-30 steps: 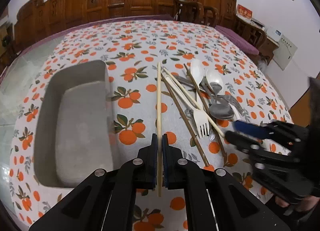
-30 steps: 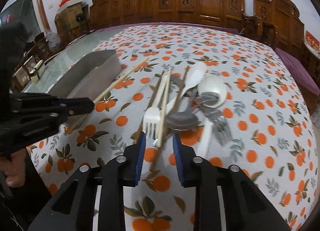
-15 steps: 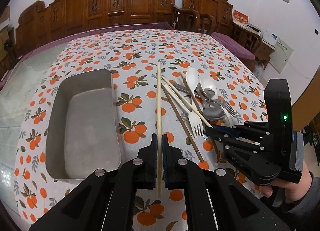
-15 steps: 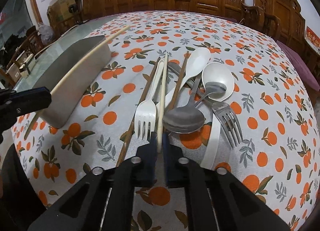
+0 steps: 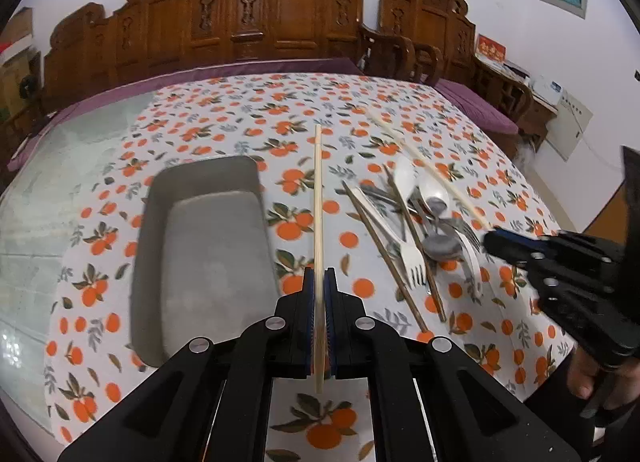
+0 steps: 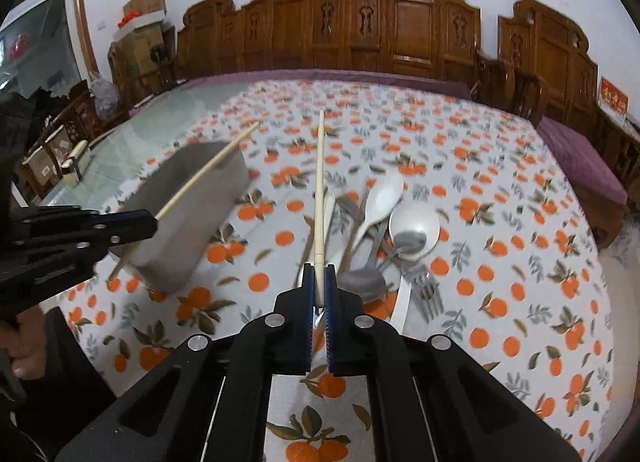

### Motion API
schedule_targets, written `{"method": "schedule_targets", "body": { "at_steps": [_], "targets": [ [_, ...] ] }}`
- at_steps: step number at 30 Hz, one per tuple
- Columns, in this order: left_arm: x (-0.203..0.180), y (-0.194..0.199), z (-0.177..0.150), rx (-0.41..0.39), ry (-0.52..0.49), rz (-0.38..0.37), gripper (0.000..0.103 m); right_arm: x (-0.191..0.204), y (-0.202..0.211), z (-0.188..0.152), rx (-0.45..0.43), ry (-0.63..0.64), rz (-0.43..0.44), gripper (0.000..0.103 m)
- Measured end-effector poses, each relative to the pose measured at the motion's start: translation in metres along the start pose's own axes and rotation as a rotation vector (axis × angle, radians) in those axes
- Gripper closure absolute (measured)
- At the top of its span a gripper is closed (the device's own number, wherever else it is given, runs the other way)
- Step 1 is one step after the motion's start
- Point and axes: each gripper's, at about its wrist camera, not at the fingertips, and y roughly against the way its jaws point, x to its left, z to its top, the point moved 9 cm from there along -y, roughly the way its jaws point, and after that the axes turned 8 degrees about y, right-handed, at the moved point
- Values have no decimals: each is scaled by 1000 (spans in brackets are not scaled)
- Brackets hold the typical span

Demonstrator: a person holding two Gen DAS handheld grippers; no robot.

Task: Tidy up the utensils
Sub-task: 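Grasp a second wooden chopstick with the right gripper while the left lifts its chopstick, then carry the chopstick over the grey tray and open the left gripper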

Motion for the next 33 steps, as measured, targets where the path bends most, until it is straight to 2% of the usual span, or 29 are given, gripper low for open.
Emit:
{"method": "schedule_targets", "body": {
  "at_steps": [6,14,33],
  "targets": [
    [19,8,14,-24,11,26,99,8,29,22,-66,7,0,97],
    [47,5,23,-25,32,67,99,22,50,40,-110,23,5,97],
    [94,-44,17,98,14,137,99,51,41,45,-80,55,26,97]
  ]
}}
